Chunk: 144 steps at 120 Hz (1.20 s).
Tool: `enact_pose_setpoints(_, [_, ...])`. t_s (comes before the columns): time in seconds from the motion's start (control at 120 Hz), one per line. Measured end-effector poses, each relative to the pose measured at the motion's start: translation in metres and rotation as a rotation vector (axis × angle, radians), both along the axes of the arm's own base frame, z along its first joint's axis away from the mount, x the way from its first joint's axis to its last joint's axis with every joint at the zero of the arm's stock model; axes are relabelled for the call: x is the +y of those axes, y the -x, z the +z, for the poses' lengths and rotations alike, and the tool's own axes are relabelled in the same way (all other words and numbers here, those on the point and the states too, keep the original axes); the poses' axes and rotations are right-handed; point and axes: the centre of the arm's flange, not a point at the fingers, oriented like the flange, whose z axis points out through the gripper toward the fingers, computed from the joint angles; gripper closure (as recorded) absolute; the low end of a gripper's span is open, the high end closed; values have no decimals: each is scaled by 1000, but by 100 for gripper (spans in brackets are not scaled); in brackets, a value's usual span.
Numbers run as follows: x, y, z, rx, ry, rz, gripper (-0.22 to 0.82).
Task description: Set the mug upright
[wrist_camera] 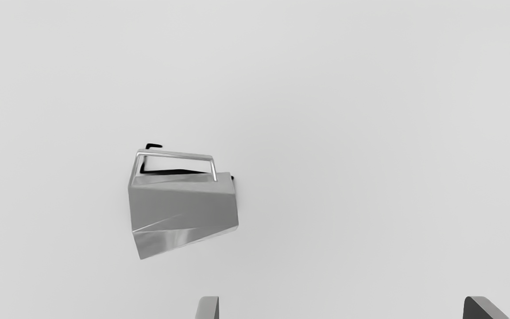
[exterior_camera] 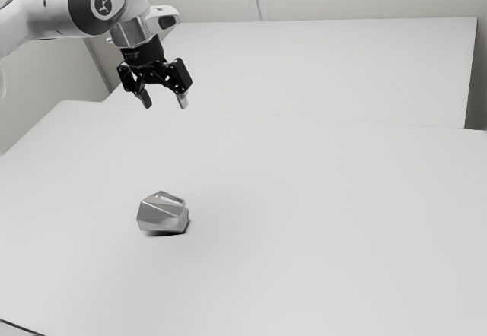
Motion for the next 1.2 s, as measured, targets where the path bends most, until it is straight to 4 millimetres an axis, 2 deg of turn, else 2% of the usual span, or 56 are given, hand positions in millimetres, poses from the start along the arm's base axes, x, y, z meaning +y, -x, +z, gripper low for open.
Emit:
enact_pose_setpoints(0.3, [7,6,-2,9,-5,7,0])
enact_pose_setpoints(0.492, [16,12,-12,34,-5,19,0])
enact_pose_setpoints(0.6, [36,13,-24,58,10,46,0])
enact_pose_setpoints(0.842, [104,24,-56,107,66,158,0])
enact_pose_setpoints(0.908, [110,33,-64,110,77,172,0])
enact_pose_setpoints(1.058, [105,37,-76,105,95,156,0])
enact_pose_setpoints(1.2, [136,45,-96,101,132,206,0])
